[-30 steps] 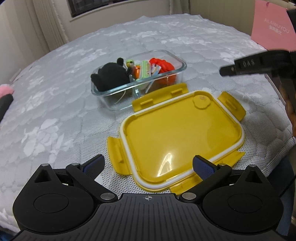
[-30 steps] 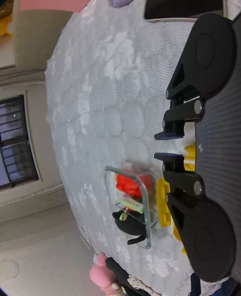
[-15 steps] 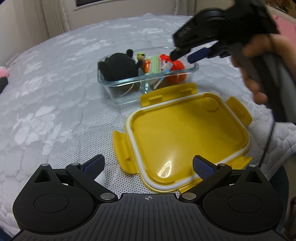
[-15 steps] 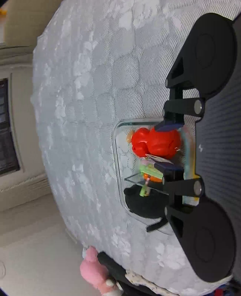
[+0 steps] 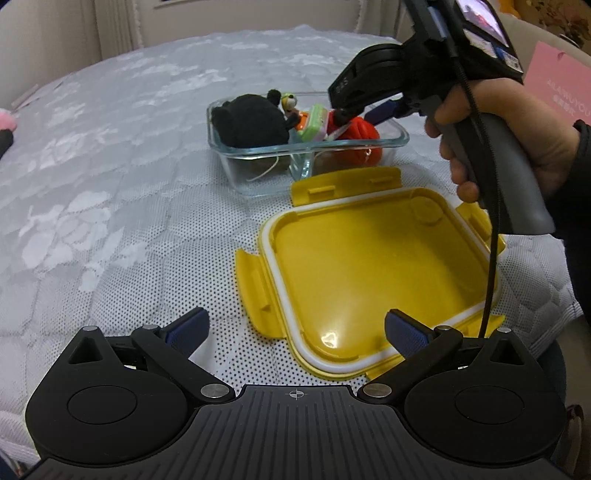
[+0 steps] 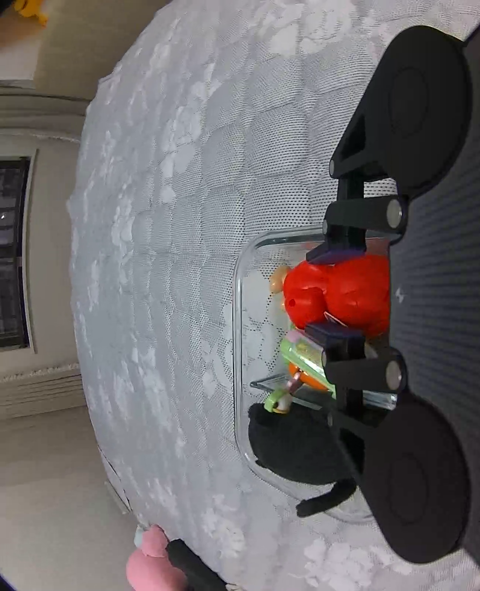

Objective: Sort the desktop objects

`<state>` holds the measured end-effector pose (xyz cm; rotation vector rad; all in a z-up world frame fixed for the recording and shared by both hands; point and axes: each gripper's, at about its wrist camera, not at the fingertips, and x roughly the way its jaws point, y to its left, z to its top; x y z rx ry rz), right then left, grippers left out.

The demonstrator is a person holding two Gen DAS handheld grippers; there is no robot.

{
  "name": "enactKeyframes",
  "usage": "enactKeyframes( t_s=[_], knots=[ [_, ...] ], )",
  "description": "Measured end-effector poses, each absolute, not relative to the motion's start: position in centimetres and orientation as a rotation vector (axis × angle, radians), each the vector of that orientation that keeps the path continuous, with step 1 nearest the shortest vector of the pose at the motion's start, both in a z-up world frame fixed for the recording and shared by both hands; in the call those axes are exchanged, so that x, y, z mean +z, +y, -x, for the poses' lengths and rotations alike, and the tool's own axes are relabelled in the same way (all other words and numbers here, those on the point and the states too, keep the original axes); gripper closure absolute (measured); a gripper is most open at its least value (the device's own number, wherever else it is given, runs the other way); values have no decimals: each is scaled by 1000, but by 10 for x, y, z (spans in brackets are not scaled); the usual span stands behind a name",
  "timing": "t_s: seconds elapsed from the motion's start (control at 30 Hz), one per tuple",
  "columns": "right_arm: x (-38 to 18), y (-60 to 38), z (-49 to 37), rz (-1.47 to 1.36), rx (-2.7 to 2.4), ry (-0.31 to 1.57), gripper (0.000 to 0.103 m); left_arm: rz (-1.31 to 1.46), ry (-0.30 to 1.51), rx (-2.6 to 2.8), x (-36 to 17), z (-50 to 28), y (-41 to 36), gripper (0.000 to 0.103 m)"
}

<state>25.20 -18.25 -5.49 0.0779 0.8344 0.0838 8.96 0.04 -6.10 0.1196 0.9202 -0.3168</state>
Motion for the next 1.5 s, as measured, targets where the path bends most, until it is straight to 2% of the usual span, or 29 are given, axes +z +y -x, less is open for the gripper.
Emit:
enactKeyframes(
  t_s=[0.03, 0.07, 0.23, 0.4, 0.53, 0.6, 0.8, 0.97, 1.0, 1.03, 1.07, 1.13, 1.23, 1.33, 1.37, 1.4, 1.5],
  knots=[
    [-53, -183, -251, -87, 90, 835, 84, -117, 920, -317, -61, -89, 1, 0],
    [-50, -185, -250, -90, 89, 834, 90, -116, 919, -317, -61, -89, 1, 0],
    [-36, -190, -245, -103, 85, 829, 93, -113, 919, -323, -61, -89, 1, 0],
    [-25, -197, -245, -137, 89, 842, 76, -112, 926, -323, -63, -90, 0, 0],
    [-38, -199, -260, -208, 124, 947, 62, -110, 930, -321, -64, -92, 1, 0],
    [-45, -196, -263, -221, 118, 938, 56, -110, 932, -320, -65, -92, 1, 0],
    [-50, -185, -268, -193, 104, 878, 52, -111, 940, -314, -68, -94, 3, 0],
    [-48, -165, -262, 36, 127, 867, 72, -106, 941, -316, -68, -94, 4, 0],
    [-47, -161, -259, 72, 139, 877, 73, -105, 941, -317, -68, -94, 4, 0],
    [-47, -156, -257, 106, 137, 881, 72, -104, 941, -317, -68, -94, 4, 0],
    [-46, -152, -254, 139, 136, 885, 66, -103, 941, -318, -68, -94, 4, 0],
    [-47, -142, -250, 214, 126, 891, 48, -101, 941, -319, -68, -93, 4, 0],
    [-56, -130, -248, 305, 106, 887, 47, -98, 942, -320, -68, -93, 4, 0],
    [-60, -129, -248, 299, 100, 875, 52, -96, 942, -322, -68, -93, 4, 0],
    [-59, -128, -247, 307, 96, 858, 65, -95, 942, -322, -68, -93, 4, 0],
    [-58, -126, -246, 331, 90, 840, 72, -94, 942, -323, -68, -92, 5, 0],
    [-57, -120, -243, 380, 88, 819, 75, -81, 948, -322, -70, -94, 6, 0]
  ],
)
